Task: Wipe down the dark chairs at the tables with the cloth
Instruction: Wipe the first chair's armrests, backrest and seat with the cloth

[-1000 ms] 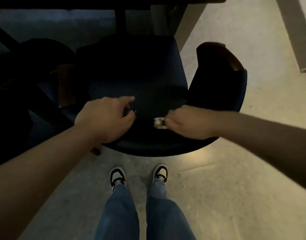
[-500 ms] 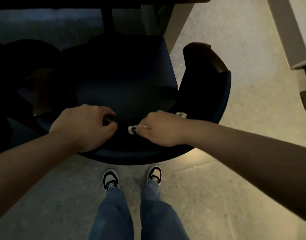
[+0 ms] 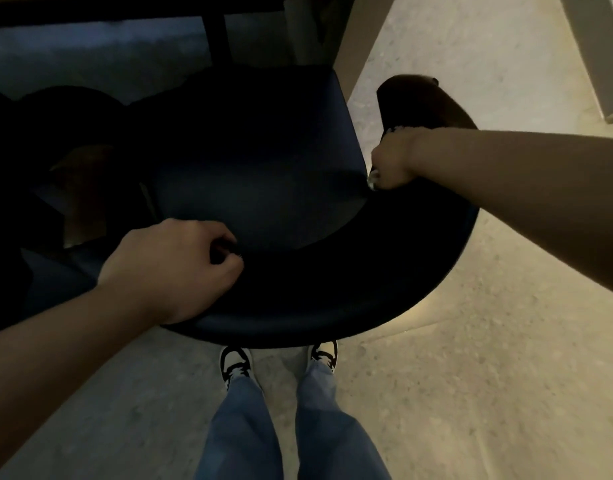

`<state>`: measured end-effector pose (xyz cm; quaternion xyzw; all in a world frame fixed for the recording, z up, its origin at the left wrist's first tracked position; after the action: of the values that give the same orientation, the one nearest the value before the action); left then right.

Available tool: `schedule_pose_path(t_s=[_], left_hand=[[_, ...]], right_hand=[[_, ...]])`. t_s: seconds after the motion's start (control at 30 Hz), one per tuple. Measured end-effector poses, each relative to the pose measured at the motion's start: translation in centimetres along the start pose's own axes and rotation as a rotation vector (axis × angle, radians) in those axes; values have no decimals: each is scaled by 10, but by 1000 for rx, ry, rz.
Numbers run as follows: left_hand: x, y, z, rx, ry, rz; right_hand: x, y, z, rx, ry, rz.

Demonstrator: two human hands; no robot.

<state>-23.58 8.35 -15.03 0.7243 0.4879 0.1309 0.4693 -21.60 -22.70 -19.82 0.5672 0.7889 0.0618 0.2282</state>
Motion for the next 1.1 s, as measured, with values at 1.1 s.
schedule_pose_path(t_s=[1.1], left_hand=[[3,3,-8,-89,45,-120]], right_hand=[[91,-4,-40,50,330,306]])
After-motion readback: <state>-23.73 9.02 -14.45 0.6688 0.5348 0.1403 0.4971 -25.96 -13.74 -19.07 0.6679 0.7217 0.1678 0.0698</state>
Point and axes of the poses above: each hand's wrist, its own z-axis towards the middle knuckle, its own y-axis out of the back of the hand, x = y × z, the point moved 4 cm from there along z, towards the middle knuckle, and after that the axes turned 12 degrees about x, right-handed, at the moved point
